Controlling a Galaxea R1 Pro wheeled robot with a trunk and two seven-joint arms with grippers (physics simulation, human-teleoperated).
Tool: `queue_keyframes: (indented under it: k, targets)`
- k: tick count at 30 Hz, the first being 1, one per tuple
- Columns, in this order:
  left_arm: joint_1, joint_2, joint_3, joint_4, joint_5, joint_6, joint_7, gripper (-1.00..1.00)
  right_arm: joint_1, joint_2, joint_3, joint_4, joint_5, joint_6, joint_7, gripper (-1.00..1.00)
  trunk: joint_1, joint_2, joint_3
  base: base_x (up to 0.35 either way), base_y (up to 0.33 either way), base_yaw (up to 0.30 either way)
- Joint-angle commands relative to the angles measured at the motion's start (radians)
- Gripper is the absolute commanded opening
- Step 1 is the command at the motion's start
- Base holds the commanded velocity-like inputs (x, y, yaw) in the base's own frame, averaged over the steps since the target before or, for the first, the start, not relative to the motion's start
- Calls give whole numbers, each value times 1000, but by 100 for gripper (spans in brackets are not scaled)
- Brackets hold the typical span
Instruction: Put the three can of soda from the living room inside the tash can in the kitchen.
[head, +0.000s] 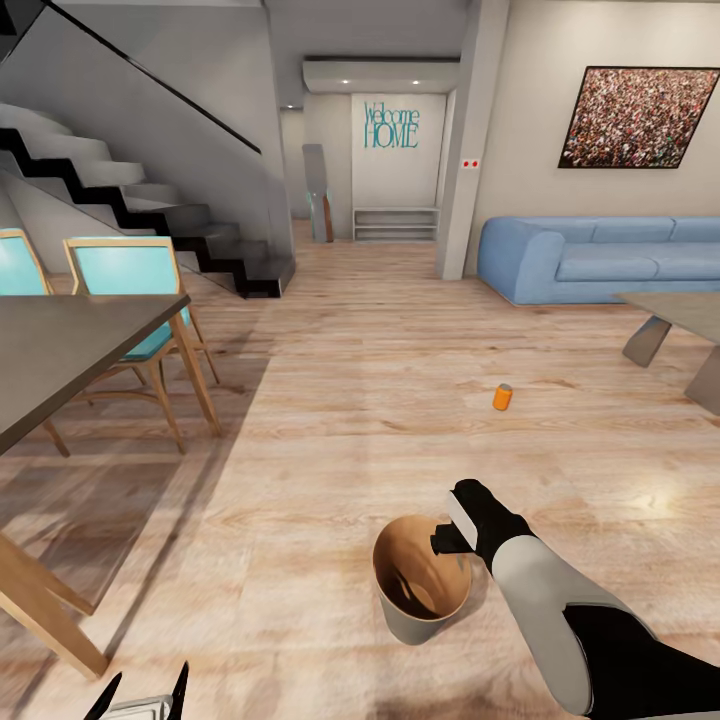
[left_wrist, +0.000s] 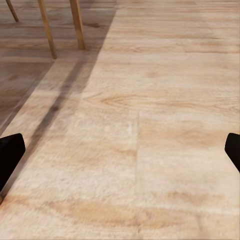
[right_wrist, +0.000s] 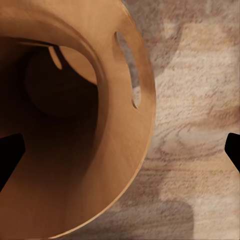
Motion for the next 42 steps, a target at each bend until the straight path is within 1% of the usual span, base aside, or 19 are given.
queue_keyframes:
  k: [1, 7, 16, 28, 34, 42]
  targets:
    - [0, 0, 0, 0, 0, 0, 0, 100, 0, 0, 0, 0, 0, 0, 0, 100, 0, 0, 0, 134, 0, 0]
    - [0, 1, 0, 0, 3, -1, 0, 100, 1, 0, 0, 1, 0, 0, 0, 100, 0, 0, 0, 116, 0, 0]
    - [0, 0, 0, 0, 1, -1, 0, 100, 1, 0, 0, 0, 0, 0, 0, 100, 0, 0, 0, 19, 0, 0]
    - [0, 0, 0, 0, 2, 0, 0, 100, 2, 0, 0, 0, 0, 0, 0, 100, 5, -3, -46, 1, 0, 0]
    - [0, 0, 0, 0, 3, -1, 0, 100, 2, 0, 0, 0, 0, -2, 0, 100, 5, -3, -46, 0, 0, 0]
    - [0, 0, 0, 0, 3, -1, 1, 100, 2, 0, 0, 8, 0, -48, 1, 100, 5, -3, -46, 0, 0, 0]
